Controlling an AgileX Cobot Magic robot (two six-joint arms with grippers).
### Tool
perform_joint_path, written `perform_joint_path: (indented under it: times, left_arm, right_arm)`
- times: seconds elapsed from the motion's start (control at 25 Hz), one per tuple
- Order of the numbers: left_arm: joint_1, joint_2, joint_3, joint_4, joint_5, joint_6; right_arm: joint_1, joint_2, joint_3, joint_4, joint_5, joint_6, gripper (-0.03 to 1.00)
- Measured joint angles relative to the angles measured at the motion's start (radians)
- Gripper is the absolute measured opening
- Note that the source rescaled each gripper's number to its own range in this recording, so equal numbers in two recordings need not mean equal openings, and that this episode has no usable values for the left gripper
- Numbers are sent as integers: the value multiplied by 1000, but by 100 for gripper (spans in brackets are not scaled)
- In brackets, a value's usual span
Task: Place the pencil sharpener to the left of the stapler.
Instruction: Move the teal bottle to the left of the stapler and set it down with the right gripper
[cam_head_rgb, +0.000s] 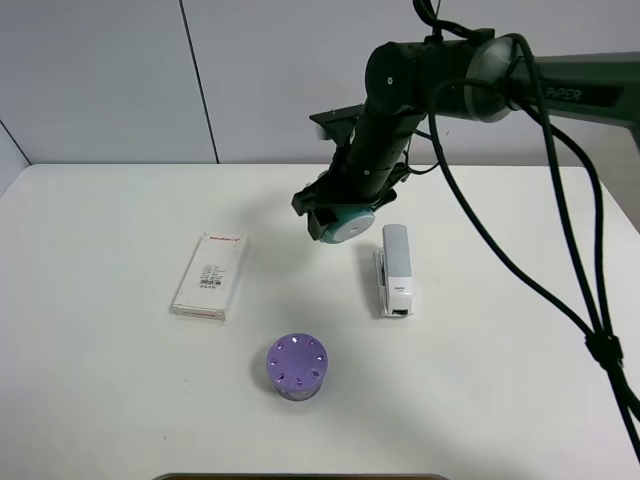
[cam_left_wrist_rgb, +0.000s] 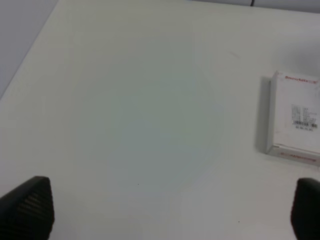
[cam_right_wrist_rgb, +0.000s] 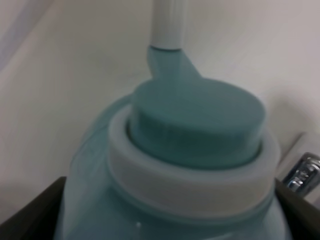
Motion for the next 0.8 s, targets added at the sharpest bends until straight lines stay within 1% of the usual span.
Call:
perform_joint_path:
  times: [0.16,0.32,0.44,0.8]
  left_arm:
    - [0,0,0,0,0,0]
    - [0,0,0,0,0,0]
    - [0,0,0,0,0,0]
    - [0,0,0,0,0,0]
  right_arm:
    - [0,50,-53,33,58,-14,1]
    - [0,70,-62,85,84,-55,1]
    - [0,94,-62,94,112,-63,1]
    - [0,141,-67,95,124,-63,1]
